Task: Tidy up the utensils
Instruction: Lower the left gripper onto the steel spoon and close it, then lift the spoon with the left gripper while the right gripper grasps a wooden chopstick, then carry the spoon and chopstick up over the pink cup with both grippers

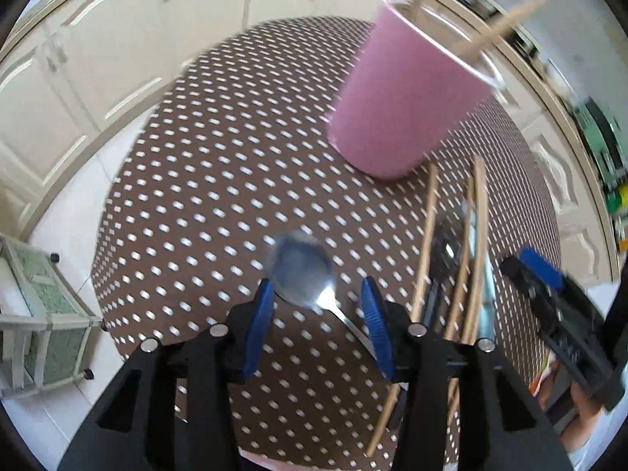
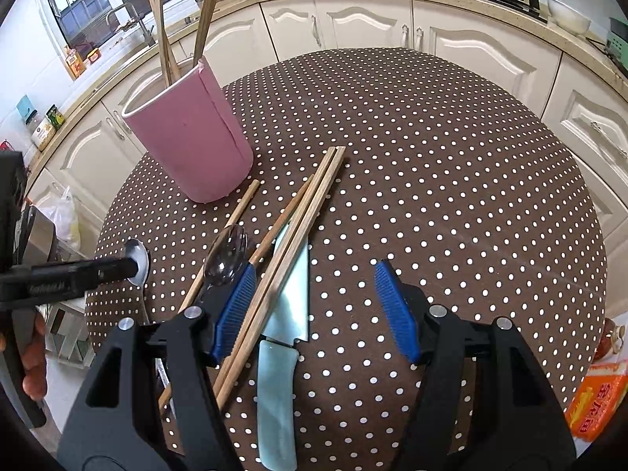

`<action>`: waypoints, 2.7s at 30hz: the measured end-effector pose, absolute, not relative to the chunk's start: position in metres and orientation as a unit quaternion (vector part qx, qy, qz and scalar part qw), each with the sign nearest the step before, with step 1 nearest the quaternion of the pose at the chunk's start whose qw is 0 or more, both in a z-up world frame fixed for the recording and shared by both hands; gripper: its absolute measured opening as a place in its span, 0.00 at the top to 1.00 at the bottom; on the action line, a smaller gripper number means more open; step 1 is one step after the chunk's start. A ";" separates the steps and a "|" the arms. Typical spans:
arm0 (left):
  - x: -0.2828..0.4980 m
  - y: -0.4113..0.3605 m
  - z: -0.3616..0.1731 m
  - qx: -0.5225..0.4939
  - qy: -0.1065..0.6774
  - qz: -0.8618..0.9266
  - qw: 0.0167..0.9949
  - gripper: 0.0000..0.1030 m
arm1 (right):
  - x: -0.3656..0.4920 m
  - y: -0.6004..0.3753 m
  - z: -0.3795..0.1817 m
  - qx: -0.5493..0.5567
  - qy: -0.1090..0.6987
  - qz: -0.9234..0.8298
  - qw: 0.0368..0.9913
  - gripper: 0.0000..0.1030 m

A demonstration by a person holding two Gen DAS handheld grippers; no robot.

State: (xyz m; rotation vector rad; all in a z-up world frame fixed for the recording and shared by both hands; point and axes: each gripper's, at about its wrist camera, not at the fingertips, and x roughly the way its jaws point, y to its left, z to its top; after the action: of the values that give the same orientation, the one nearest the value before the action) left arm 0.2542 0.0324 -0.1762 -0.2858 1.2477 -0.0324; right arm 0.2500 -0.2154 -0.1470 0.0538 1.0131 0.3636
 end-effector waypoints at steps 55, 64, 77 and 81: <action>0.266 0.037 -0.162 -0.113 0.475 -0.106 0.866 0.97 | 0.279 -0.213 -0.104 0.093 0.442 0.190 0.872 0.94; 0.229 0.025 -0.127 -0.107 0.381 -0.150 0.906 0.97 | 0.238 -0.209 -0.057 0.095 0.344 0.229 0.906 0.95; 0.214 0.010 -0.050 -0.104 0.260 -0.180 0.943 0.97 | 0.228 -0.174 0.005 0.103 0.195 0.248 0.943 0.95; 0.224 0.011 -0.023 -0.107 0.217 -0.176 0.954 0.97 | 0.237 -0.163 0.023 0.097 0.151 0.246 0.953 0.94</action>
State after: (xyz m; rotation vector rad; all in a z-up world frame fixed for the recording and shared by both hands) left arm 0.2240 0.0111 -0.0233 -0.2164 0.4406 -0.3578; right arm 0.2365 -0.1631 0.0228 0.1974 0.3067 0.4994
